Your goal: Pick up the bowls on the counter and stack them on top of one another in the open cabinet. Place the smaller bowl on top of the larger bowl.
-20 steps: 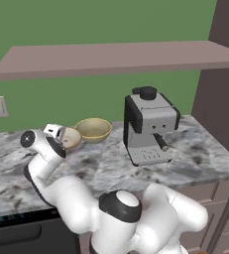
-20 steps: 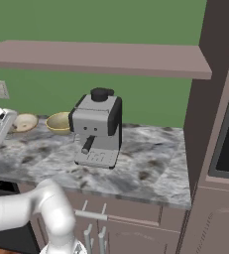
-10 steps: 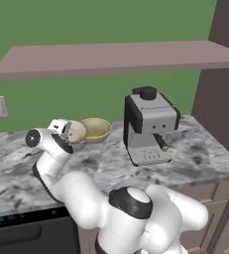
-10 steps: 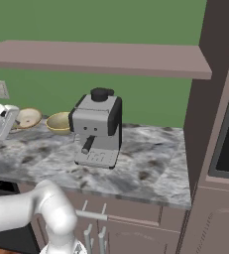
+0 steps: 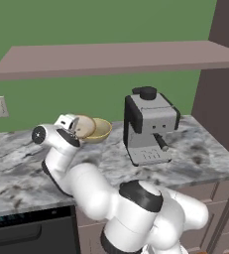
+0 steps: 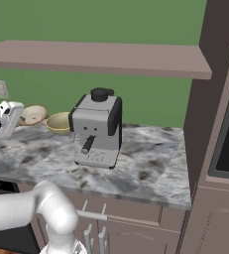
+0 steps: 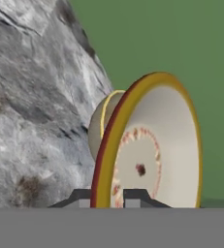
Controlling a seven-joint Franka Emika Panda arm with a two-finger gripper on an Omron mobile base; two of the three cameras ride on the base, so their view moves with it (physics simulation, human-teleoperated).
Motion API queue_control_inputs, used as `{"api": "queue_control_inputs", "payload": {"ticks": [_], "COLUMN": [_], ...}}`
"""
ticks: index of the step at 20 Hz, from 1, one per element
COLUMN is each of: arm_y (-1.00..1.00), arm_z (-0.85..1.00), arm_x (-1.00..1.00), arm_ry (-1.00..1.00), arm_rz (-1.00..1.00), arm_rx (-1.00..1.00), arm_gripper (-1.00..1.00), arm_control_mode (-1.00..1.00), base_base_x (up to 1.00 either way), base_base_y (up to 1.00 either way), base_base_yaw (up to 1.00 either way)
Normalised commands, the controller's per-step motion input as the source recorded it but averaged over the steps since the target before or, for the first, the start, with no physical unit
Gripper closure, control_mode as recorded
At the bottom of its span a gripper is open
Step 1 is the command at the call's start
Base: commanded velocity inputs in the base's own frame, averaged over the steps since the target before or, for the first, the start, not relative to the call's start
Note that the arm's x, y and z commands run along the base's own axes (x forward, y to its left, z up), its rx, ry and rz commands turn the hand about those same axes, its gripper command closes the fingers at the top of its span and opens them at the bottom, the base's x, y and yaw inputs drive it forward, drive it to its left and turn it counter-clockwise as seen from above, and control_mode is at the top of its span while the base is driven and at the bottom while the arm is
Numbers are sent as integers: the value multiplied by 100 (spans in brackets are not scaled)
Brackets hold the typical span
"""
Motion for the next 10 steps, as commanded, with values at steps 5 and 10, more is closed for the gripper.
{"api": "queue_control_inputs", "payload": {"ticks": [5,10], "arm_y": [-27,-25], "arm_z": [16,13], "arm_x": [9,11], "arm_ry": [-2,-3], "arm_rz": [-9,-8], "arm_rx": [0,0], "arm_gripper": [100,100], "arm_control_mode": [-100,-100], "base_base_x": [0,0], "base_base_y": [0,0], "base_base_yaw": [0,0]}}
